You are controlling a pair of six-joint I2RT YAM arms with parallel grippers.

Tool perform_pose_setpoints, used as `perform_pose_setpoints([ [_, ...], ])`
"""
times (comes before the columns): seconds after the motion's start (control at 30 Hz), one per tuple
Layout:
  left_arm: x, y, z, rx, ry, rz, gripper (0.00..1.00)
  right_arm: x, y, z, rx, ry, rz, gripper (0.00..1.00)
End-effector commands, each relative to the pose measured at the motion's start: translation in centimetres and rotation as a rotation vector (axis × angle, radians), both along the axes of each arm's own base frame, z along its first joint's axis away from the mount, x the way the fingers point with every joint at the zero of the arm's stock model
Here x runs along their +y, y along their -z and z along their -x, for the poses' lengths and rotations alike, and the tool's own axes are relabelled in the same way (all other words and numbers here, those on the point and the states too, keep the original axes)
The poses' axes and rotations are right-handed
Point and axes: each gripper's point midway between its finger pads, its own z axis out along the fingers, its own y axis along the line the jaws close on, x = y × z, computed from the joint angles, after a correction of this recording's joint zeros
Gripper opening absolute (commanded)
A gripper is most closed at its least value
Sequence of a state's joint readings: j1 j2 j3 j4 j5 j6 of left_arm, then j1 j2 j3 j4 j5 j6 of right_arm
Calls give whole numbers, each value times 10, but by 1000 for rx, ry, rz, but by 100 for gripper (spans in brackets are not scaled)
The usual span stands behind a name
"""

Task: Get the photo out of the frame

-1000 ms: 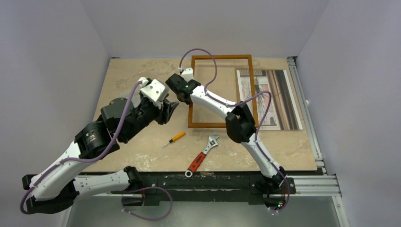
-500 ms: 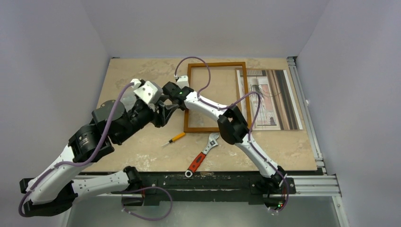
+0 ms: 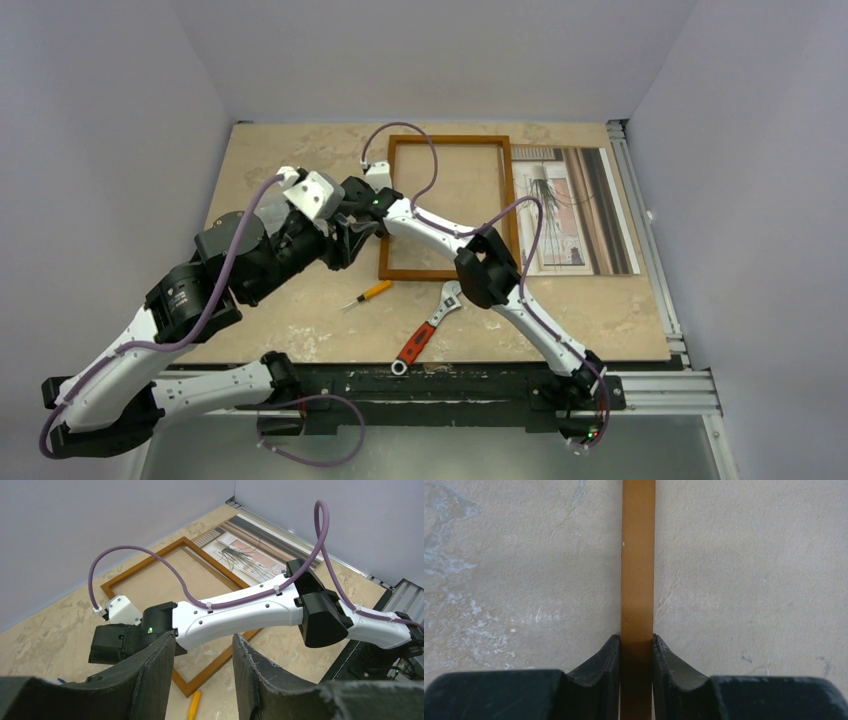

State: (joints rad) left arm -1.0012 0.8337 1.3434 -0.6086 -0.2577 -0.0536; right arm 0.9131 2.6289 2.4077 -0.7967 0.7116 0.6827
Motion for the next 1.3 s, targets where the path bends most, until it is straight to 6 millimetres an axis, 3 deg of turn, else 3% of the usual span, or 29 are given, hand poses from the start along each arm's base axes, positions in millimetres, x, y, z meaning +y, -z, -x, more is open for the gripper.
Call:
perform_pose_setpoints([
  [0.0, -1, -12, 1, -9, 5, 50, 44, 17, -36, -12, -104, 9, -62, 0],
  [0.33, -1, -11, -1, -5, 2, 49, 44, 41, -35, -13, -118, -9, -146, 0],
  [0.7, -4, -8, -4, 3, 0, 39, 44, 48, -36, -13, -124, 74, -258, 0],
  [1.27, -6, -6, -4, 10, 11, 40, 44, 62, -32, -16, -132, 61, -307, 0],
])
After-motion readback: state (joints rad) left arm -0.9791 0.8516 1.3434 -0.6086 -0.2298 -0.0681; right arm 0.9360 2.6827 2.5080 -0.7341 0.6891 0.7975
